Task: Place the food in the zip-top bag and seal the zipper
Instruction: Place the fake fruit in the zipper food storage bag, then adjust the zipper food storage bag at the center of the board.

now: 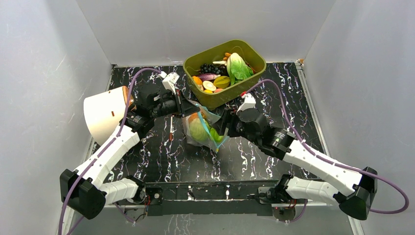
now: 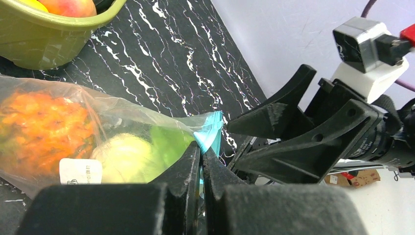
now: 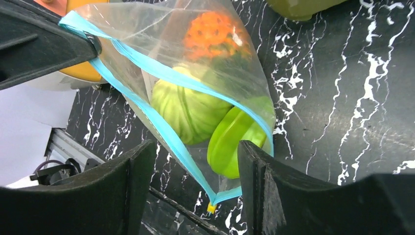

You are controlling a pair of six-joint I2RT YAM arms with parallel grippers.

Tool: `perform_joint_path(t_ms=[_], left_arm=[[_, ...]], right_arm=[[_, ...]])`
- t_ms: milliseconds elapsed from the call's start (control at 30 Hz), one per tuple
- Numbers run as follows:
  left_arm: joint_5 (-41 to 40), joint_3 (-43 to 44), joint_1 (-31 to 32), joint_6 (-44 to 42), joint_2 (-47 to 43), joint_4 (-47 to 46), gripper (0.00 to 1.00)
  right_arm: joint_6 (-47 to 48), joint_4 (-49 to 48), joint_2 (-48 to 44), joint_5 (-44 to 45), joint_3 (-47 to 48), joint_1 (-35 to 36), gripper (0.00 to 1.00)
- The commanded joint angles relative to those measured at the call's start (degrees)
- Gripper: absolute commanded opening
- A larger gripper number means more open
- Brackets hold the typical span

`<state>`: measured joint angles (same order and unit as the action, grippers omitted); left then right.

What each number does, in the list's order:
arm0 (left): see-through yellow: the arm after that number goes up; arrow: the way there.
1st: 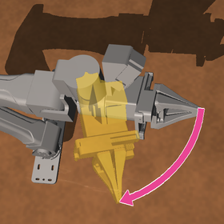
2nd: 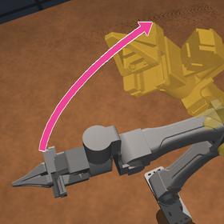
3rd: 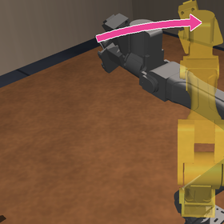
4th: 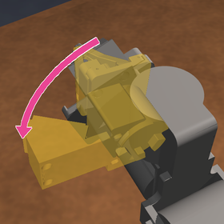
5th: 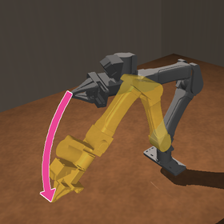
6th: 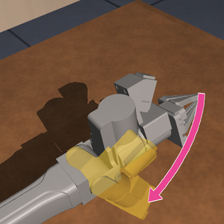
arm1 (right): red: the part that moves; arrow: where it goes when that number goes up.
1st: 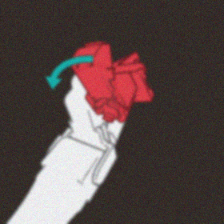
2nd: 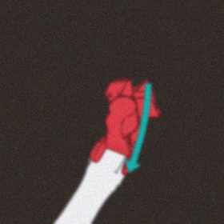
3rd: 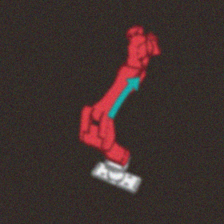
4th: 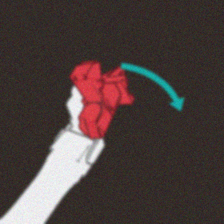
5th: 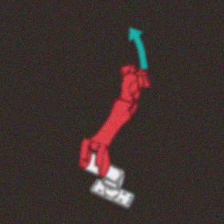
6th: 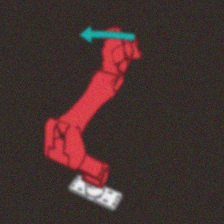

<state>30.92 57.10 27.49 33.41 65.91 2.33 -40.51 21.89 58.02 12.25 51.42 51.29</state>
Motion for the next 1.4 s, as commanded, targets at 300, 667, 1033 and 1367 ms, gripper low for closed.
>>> perform_joint_path(t_ms=[300,667,1033,1367], left_arm=[[1.60,0.03,-0.25,0.07,-3.53,-2.90,0.00],[0.83,1.01,-0.29,-0.87,-3.84,-0.57,0.00],[1.01,1.88,-0.24,-1.87,-3.56,1.17,0.00],[2.85,1.17,-0.24,-2.48,-3.81,-0.13,0.00]], right_arm=[[3.56,4.95,2.13,8.06,-0.17,0.30,0.50],[3.95,-1.60,-0.33,0.07,5.46,0.30,0.00],[2.35,-3.50,3.30,5.45,-1.07,0.25,0.00],[6.50,-5.63,-1.33,9.31,-0.77,0.30,0.08]])
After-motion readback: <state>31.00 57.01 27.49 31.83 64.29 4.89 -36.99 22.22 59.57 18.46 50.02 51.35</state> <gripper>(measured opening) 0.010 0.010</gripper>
